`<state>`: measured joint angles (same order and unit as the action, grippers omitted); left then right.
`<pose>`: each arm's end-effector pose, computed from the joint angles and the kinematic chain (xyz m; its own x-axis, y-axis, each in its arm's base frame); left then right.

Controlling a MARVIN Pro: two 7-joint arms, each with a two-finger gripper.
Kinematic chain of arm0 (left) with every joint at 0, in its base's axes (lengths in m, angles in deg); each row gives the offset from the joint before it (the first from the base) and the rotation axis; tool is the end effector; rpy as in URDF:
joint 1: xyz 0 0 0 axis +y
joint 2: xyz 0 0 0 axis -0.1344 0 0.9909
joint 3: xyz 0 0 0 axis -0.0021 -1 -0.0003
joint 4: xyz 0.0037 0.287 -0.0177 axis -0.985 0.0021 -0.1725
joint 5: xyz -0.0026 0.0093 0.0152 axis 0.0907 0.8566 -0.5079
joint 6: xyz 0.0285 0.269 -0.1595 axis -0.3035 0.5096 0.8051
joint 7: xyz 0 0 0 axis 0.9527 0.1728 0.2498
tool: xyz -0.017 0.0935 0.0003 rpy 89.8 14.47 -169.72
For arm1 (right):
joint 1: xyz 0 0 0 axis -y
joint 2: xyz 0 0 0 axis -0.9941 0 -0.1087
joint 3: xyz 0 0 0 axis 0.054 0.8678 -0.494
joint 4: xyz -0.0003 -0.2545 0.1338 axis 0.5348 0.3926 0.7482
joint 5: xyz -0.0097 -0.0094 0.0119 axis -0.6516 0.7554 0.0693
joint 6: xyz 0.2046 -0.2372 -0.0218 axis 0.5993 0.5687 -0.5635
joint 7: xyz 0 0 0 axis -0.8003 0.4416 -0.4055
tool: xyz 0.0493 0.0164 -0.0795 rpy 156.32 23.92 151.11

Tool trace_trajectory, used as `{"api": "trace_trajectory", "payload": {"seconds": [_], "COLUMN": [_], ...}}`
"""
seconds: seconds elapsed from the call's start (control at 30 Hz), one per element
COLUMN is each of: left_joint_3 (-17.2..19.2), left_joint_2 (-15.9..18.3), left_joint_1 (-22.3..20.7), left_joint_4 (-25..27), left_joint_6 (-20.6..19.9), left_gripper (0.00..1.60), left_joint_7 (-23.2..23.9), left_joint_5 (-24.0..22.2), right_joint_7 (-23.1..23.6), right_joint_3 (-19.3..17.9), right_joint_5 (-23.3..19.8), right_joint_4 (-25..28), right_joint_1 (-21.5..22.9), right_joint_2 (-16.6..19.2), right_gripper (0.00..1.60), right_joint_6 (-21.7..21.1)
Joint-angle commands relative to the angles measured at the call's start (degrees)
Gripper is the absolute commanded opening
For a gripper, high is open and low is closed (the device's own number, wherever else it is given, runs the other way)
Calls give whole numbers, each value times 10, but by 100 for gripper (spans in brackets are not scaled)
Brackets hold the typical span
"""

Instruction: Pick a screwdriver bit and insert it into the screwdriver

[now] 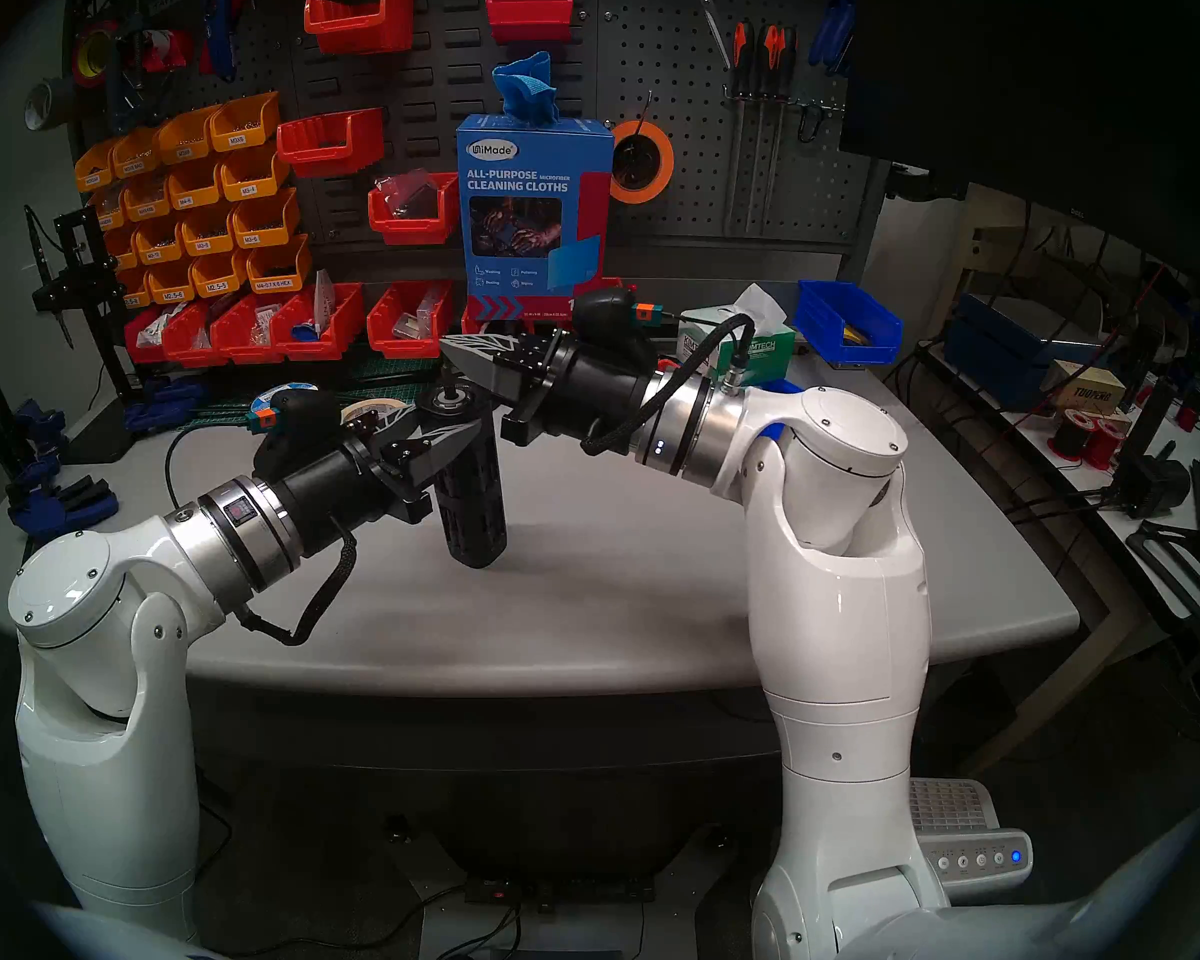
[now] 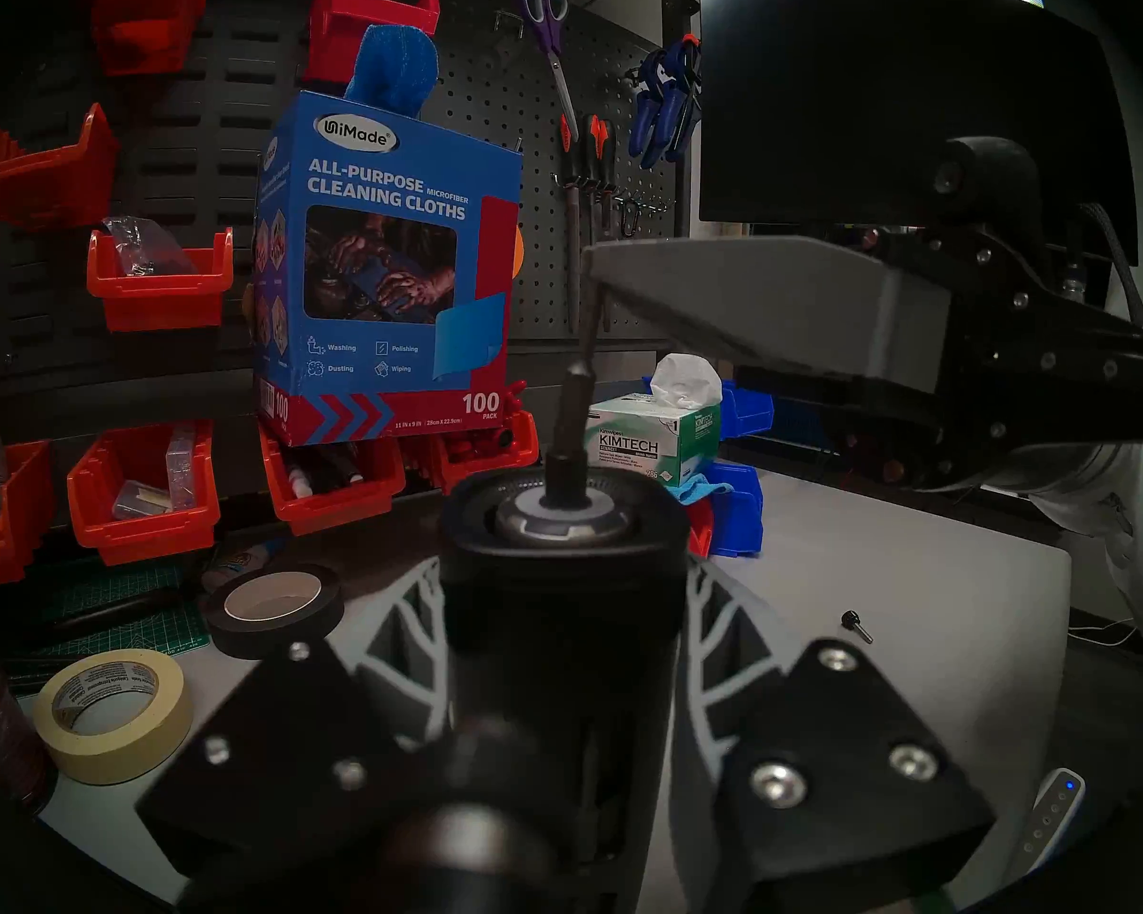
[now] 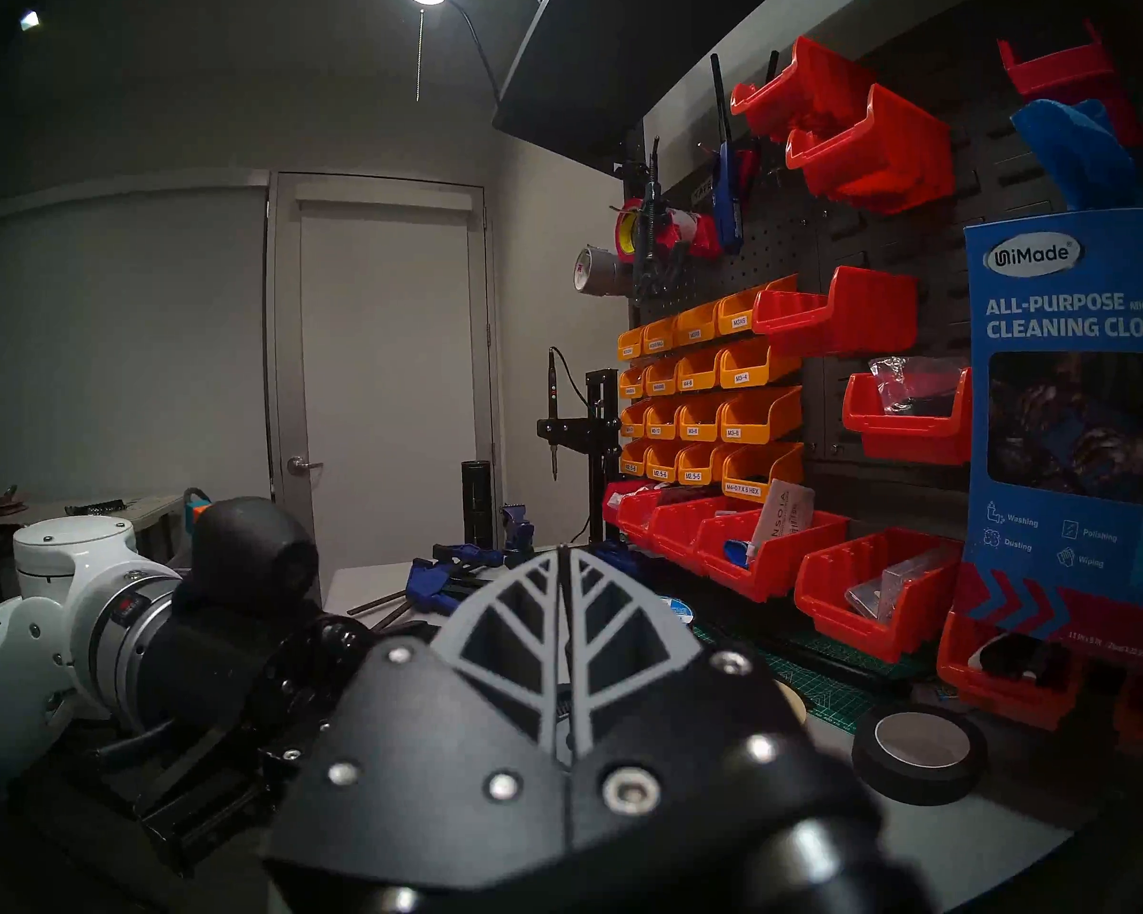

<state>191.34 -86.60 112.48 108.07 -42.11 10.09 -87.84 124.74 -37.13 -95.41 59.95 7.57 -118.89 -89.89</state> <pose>0.2853 0.0034 -0.1166 0.0144 -0.0103 0.9998 -0.5851 -0.8109 0.0001 0.3757 0.0892 -0.0797 -0.0526 -0.1609 0.9856 0.9444 -0.3287 -0.0032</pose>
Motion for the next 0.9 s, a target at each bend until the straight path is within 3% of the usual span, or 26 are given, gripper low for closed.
{"api": "trace_trajectory", "payload": {"seconds": [0.0, 0.57, 0.87], "left_joint_3": [-2, -3, -5], "left_joint_2": [0, 3, 5], "left_joint_1": [2, 6, 11], "left_joint_4": [9, 9, 9], "left_joint_6": [-2, -2, 1], "left_gripper": [0, 0, 0], "left_joint_7": [-2, -5, -5], "left_joint_5": [3, 2, 3], "right_joint_7": [0, 17, 13], "right_joint_3": [-1, 9, 0], "right_joint_5": [-4, -4, -9], "right_joint_4": [3, -11, -13], "right_joint_1": [14, 50, 48], "right_joint_2": [-4, 14, 11], "right_gripper": [0, 0, 0], "right_joint_6": [-2, -29, -40]}}
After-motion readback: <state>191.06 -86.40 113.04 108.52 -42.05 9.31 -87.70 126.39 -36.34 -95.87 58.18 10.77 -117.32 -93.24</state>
